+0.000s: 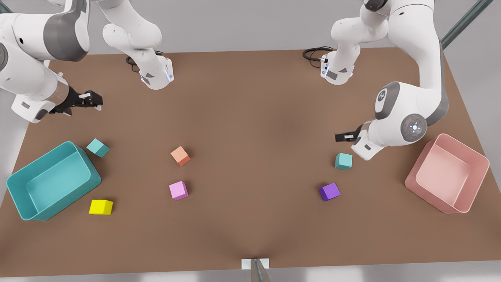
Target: Stack the two blue cubes on top of each other
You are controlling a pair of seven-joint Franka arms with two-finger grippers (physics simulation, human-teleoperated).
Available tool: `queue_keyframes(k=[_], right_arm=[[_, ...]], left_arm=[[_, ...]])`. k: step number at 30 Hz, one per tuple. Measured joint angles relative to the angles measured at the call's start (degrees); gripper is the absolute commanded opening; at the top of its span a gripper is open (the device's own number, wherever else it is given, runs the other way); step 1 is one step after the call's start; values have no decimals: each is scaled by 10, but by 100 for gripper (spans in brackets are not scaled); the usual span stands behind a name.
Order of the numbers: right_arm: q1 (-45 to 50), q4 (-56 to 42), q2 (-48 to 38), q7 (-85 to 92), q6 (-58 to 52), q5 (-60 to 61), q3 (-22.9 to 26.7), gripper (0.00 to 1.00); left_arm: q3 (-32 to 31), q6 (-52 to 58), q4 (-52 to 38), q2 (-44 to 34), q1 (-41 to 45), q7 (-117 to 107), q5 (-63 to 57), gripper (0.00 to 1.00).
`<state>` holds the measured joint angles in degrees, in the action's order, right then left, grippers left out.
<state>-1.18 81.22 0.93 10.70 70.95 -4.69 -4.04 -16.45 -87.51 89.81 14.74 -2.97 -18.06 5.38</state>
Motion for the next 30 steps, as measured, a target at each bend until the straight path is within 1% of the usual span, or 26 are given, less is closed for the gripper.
queue_keyframes(k=[3,6,9,11,14,16,18,21,24,30], right_arm=[[2,-1,3,9,7,-2,-3,100],[20,-28,54,15,11,-30,-3,100],[35,8,99,7,19,-35,0,100],[7,36,130,-11,32,-24,0,100],[-45,72,151,-39,59,-10,2,100],[-70,75,155,-55,79,-17,5,100],[-81,101,150,-77,109,-25,8,100],[-88,166,119,-125,165,-30,19,100],[-111,234,97,-169,242,-26,22,100],[-136,292,107,-238,362,-3,23,100]], left_arm=[[0,-5,-4,0,-3,-13,0,100],[0,-8,-6,0,-3,-24,0,100],[0,-9,-6,0,-3,-33,0,100],[0,-8,-7,0,-3,-38,1,100],[0,-7,-12,6,-2,-46,2,100],[0,-7,-19,11,-2,-51,3,100],[-1,-7,-20,11,-5,-48,2,100],[-1,-1,-21,11,-28,-20,0,100],[-1,4,-20,11,-30,3,-1,100],[-1,12,-20,11,-30,38,-1,100]])
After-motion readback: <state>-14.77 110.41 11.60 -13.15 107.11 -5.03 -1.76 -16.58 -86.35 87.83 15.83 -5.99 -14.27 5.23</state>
